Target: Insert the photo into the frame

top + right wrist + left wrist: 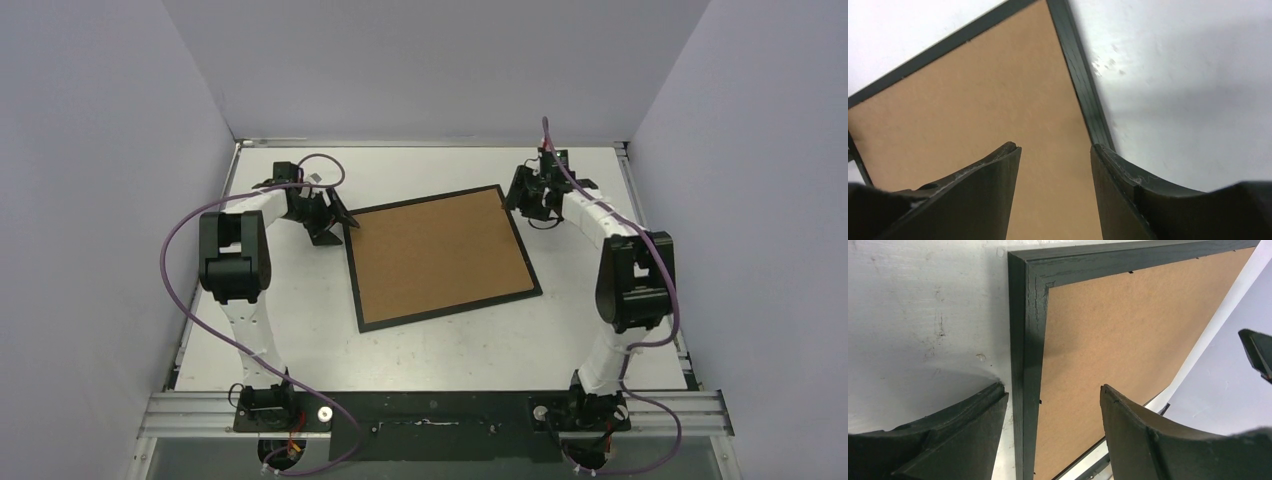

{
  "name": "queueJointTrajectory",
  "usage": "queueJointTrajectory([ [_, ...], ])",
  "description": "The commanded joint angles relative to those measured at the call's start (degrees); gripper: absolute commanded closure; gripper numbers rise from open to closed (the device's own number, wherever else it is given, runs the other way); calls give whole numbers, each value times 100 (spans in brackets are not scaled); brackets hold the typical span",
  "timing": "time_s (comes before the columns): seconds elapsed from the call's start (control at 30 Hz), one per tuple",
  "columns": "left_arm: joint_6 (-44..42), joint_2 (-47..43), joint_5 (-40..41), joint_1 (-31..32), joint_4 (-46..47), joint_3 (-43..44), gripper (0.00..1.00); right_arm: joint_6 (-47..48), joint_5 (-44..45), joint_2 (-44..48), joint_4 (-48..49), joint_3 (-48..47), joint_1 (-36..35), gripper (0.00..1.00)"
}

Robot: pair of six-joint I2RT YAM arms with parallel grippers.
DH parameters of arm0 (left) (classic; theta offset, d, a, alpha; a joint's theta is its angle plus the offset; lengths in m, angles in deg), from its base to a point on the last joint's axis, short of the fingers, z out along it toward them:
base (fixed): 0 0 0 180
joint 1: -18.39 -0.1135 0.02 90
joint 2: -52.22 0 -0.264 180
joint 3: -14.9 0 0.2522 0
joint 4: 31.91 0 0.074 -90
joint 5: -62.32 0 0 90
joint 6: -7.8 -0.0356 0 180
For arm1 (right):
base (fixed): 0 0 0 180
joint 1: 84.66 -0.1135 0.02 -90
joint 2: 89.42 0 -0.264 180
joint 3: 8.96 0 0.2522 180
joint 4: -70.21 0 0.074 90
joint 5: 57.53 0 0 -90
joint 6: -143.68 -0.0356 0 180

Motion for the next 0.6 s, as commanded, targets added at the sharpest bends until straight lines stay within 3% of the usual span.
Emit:
queueJointTrajectory([
  [0.0,-132,-49,245,10,208,63,33,-114,-720,-808,478,-724,5,48],
  [0.27,11,13,210,18,451,-150,34,-121,-790,-1859,526,-1603,42,51],
  [0.57,58,337,94,18,403,160,34,-84,-1036,-2173,533,-1571,73,51],
])
